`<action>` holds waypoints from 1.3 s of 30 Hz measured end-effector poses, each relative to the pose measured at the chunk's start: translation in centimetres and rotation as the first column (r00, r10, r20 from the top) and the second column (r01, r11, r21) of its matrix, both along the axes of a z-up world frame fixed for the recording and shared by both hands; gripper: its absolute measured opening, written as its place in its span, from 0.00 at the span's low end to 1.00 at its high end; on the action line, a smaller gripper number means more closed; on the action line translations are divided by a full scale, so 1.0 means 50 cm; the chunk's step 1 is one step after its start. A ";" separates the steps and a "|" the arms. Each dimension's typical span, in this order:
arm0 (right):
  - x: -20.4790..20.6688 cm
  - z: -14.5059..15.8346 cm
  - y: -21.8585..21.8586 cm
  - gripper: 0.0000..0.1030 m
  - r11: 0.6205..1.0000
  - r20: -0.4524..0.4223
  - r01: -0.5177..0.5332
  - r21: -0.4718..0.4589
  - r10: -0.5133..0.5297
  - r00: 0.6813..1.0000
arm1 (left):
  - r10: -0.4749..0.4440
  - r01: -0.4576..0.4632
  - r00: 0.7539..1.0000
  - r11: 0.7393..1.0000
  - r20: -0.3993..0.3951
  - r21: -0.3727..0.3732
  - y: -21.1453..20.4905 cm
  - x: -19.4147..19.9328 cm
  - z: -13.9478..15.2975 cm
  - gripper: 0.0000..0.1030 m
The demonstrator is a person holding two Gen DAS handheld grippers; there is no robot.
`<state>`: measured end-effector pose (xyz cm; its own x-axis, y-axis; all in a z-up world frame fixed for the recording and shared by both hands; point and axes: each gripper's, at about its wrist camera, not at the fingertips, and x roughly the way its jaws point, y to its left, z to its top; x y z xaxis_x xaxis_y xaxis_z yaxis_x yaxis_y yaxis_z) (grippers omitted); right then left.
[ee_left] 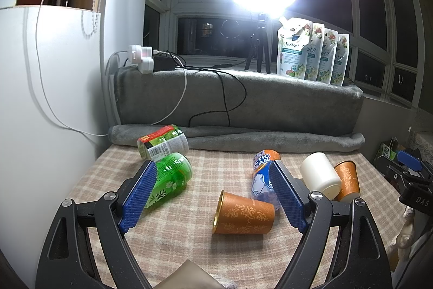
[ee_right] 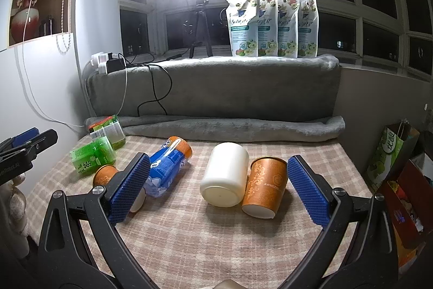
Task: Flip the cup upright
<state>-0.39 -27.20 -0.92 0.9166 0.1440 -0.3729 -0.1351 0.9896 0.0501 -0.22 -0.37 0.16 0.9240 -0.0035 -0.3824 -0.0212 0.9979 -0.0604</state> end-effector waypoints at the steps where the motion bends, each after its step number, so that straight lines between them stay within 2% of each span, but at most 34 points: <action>1: 0.000 0.000 0.000 1.00 1.000 0.000 0.000 0.000 0.000 1.000 | 0.000 0.000 1.000 1.000 -0.001 0.000 -0.001 0.000 0.000 0.82; 11: 0.025 -0.003 0.027 1.00 0.999 -0.018 -0.036 -0.011 0.036 0.999 | -0.005 0.005 1.000 1.000 -0.013 -0.006 0.001 0.008 -0.011 0.82; 21: 0.080 -0.003 0.074 1.00 0.992 -0.058 -0.127 -0.008 0.126 0.990 | 0.018 -0.020 0.996 1.000 -0.089 -0.016 0.051 0.025 -0.038 0.82; 26: 0.123 0.006 0.126 1.00 0.973 -0.080 -0.219 -0.078 0.213 0.974 | 0.029 -0.031 0.991 0.999 -0.131 -0.008 0.086 0.027 -0.055 0.82; 29: 0.160 0.022 0.172 1.00 0.940 -0.091 -0.299 -0.165 0.288 0.953 | 0.045 -0.046 0.987 0.999 -0.156 -0.003 0.104 0.024 -0.068 0.82; 32: 0.204 0.037 0.221 1.00 0.888 -0.127 -0.403 -0.221 0.384 0.915 | 0.063 -0.066 0.981 0.998 -0.185 -0.009 0.126 0.017 -0.083 0.82; 35: 0.248 0.045 0.282 1.00 0.810 -0.163 -0.506 -0.296 0.479 0.863 | 0.080 -0.083 0.974 0.996 -0.210 -0.006 0.148 0.011 -0.095 0.82; 38: 0.290 0.041 0.355 1.00 0.695 -0.215 -0.606 -0.386 0.571 0.792 | 0.094 -0.098 0.969 0.995 -0.229 -0.007 0.167 0.006 -0.104 0.82; 39: 0.299 0.039 0.373 1.00 0.671 -0.227 -0.621 -0.406 0.584 0.780 | 0.098 -0.103 0.967 0.995 -0.235 -0.008 0.171 0.006 -0.106 0.82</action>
<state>14.56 -8.56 1.04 0.6566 0.4610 -0.5970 -0.7236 0.6081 -0.3264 0.10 8.17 -5.14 0.8049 0.0745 -0.5887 -0.1369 0.9886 -0.0622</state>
